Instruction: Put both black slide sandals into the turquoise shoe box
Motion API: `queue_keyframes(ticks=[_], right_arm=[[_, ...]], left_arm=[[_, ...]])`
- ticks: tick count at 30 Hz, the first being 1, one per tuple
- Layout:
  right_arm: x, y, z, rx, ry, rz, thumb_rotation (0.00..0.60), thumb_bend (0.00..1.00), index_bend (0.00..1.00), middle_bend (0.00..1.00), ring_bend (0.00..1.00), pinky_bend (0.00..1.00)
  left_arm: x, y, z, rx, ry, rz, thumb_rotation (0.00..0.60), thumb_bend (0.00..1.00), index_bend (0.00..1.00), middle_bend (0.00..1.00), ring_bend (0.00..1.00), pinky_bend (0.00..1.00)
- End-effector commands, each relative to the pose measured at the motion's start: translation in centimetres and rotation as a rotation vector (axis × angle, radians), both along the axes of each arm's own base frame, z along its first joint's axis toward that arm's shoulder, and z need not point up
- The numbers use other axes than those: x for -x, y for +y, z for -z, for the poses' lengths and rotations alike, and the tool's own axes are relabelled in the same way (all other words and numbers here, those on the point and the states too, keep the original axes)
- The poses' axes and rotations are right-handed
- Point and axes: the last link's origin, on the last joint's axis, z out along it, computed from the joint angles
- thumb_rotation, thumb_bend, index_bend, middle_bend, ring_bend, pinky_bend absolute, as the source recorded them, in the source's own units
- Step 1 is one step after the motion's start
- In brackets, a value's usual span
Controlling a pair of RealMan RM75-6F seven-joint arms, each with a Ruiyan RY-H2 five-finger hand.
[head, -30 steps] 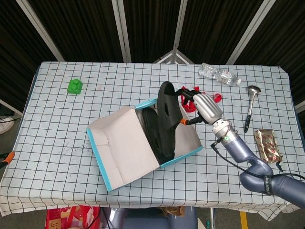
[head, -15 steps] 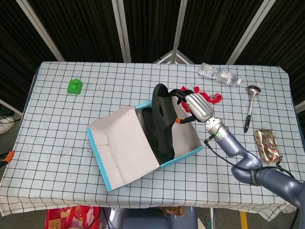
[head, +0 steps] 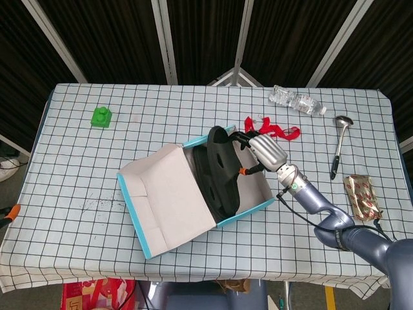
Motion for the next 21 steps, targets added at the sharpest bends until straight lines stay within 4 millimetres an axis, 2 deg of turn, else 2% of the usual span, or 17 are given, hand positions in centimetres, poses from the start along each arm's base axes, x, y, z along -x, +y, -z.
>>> queue_keyframes(ticks=[1,7,10,13,21], right_arm=[[0.3,-0.2,0.8,-0.008,0.04,0.019,0.6,0.73,0.44,0.47,0.42,0.24],[0.3,-0.3,1.5,-0.015,0.084,0.043,0.6,0.72,0.44,0.48,0.42,0.27],[0.0,-0.2,1.9,-0.02,0.093,0.044,0.6,0.72,0.44,0.48,0.42,0.38],[-0.4,0.0,2.3,-0.029,0.098,0.041,0.6,0.73,0.44,0.47,0.42,0.45],[-1.4,0.3,3.4,-0.06,0.115,0.046,0.6,0.73,0.45,0.47,0.46,0.48]], left_arm=[[0.0,0.0,0.0,0.001,-0.001,0.0,0.6,0.26,0.07,0.0,0.0,0.01],[0.0,0.1,0.0,0.005,-0.005,0.0,0.6,0.27,0.07,0.0,0.0,0.01],[0.0,0.1,0.0,0.007,-0.008,0.001,0.6,0.27,0.07,0.0,0.0,0.01],[0.0,0.0,-0.2,0.002,-0.012,0.003,0.6,0.27,0.07,0.0,0.0,0.01],[0.1,-0.1,-0.5,-0.007,-0.02,0.006,0.6,0.27,0.07,0.0,0.0,0.01]])
